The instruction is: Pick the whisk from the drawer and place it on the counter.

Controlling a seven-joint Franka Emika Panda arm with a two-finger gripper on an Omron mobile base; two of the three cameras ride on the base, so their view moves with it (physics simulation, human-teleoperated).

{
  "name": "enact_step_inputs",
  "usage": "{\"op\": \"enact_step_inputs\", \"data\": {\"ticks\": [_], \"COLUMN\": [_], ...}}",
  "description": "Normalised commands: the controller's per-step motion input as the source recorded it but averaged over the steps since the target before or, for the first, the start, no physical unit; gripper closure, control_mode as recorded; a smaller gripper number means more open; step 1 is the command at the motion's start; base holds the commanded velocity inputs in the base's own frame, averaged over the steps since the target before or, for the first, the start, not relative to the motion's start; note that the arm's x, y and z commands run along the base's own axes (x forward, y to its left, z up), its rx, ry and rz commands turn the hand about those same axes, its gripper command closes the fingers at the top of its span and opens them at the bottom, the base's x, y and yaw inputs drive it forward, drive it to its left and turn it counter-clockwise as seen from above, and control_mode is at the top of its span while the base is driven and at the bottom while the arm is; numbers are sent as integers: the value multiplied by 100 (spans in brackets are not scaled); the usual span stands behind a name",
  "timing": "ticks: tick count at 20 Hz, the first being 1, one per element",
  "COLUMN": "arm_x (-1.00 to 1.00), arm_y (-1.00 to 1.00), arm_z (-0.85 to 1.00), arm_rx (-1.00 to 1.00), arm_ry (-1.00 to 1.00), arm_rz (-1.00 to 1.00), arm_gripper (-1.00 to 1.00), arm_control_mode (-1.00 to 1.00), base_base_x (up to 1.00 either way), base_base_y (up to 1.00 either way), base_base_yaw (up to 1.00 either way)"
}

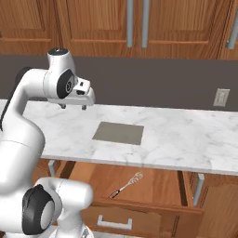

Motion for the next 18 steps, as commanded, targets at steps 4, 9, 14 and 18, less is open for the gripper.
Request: {"op": "enact_step_inputs", "data": {"ticks": [4,9,14,18], "arm_x": [0,0,0,0], "arm_y": [0,0,0,0], "arm_z": [0,0,0,0], "arm_rx": [0,0,0,0], "arm_ry": [0,0,0,0], "arm_rz": [0,0,0,0], "arm_gripper": [-100,-100,-100,-100], "arm_control_mode": [100,100,100,100], "base_base_x": [-44,-62,-38,-3], "base_base_y": [52,42,50,66], "base_base_yaw": [-30,-36,-44,-44]}}
